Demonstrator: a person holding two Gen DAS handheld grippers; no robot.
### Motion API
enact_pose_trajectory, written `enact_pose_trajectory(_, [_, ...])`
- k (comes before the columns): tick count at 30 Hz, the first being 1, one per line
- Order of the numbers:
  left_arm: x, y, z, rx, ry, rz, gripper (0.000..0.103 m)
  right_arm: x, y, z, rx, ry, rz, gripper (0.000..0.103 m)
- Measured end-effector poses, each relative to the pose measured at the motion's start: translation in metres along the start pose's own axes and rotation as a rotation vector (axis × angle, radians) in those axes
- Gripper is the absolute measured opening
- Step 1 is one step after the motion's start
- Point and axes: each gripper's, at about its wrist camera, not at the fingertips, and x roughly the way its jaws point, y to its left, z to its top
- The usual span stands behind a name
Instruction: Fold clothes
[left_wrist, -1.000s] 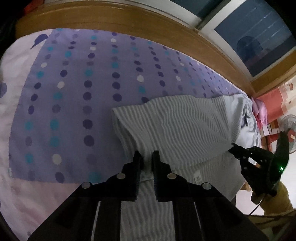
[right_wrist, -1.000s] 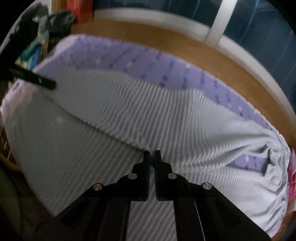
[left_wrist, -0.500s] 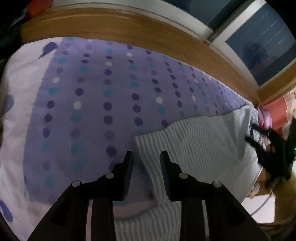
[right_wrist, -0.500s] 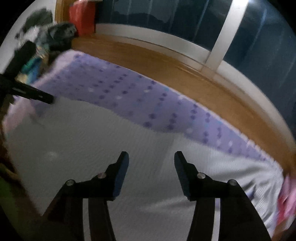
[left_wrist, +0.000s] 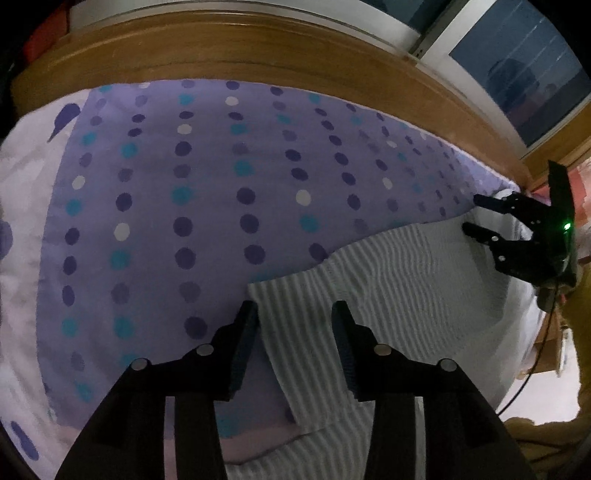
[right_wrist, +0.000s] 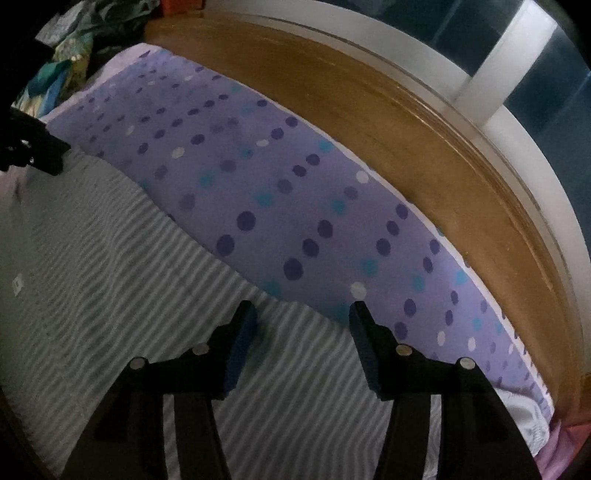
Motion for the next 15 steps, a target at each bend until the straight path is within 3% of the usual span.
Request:
enact_pose_trajectory(3, [0.002,-0.007,0.001,0.024,0.001,0.058,0.043,0.002,-0.007,-0.002,0.032,-0.007,0.020,0.057])
enact_pose_trajectory(7, [0.008,-0.020,0.003,0.058,0.021,0.068,0.069,0.006,-0.017,-0.001,0.093,0.007,0.039,0.064])
enact_pose_trajectory(9, [0.010,-0.025,0.003,0.062,0.020,0.081,0.073,0.010,-0.025,0.000,0.140,0.021,0.060,0.068])
enact_pose_trajectory(12, [0.012,-0.031,0.001,0.068,0.007,0.107,0.073,0.012,-0.031,0.000,0.169,0.017,0.075,0.068])
enact_pose_trajectory(14, [0.010,-0.030,0.000,0.052,-0.017,0.119,0.063,0.012,-0.031,-0.001,0.170,0.004,0.068,0.068])
enact_pose_trajectory(15, [0.009,-0.030,-0.001,0.051,-0.024,0.117,0.052,0.012,-0.031,-0.001,0.173,-0.001,0.066,0.066])
